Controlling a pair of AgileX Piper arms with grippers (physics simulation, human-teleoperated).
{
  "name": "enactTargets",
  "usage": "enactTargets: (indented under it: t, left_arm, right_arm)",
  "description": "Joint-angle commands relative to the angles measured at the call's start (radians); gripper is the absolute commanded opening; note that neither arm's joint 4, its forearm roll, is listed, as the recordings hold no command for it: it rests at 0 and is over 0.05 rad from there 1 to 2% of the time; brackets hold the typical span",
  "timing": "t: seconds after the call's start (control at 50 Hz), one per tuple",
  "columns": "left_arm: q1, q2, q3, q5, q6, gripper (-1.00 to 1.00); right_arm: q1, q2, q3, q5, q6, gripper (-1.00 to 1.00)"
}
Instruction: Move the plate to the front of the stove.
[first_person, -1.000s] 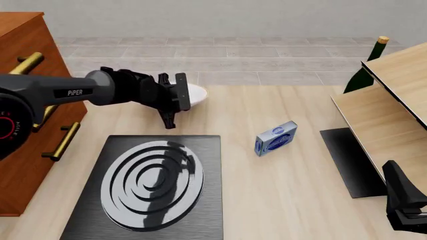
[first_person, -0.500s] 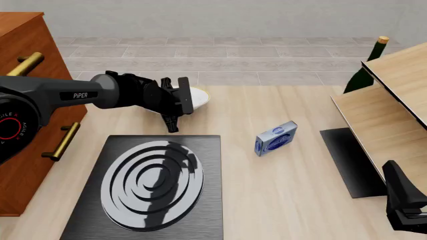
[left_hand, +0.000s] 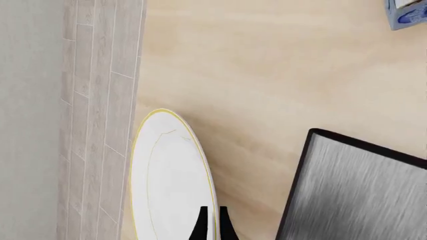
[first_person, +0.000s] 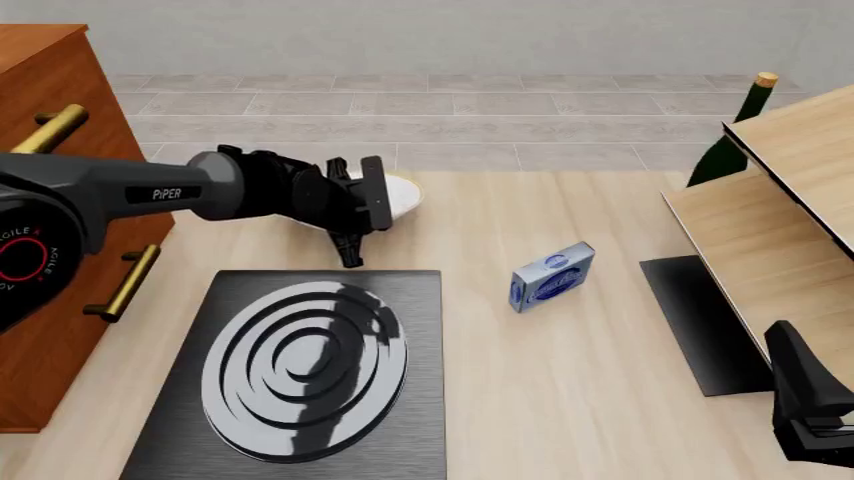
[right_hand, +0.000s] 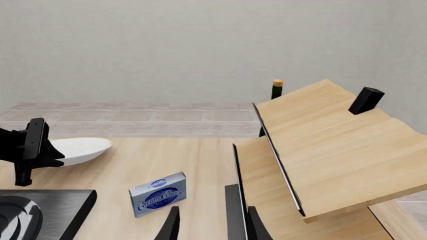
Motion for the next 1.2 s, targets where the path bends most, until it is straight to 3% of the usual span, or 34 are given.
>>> enactTargets:
  t: [0.02,0.34,0.36,1.2]
  left_arm:
    - [-0.006,-0.002,0.001,0.003,-0.004,-1.00]
    - [0.020,-0.011,0.004,-0.010,0.031,-1.00]
    - [0.020,-0.012,0.001,-0.010,0.031,1.00]
    - [-0.004,-0.089,0.054,-0.003,0.045,1.00]
  right_arm:
    - [0.000,0.000,0.000,0.000,0.000,1.00]
    - [0.000,0.000,0.000,0.000,0.000,1.00]
    - [0.000,0.000,0.000,0.000,0.000,1.00]
    - [0.000,0.000,0.000,0.000,0.000,1.00]
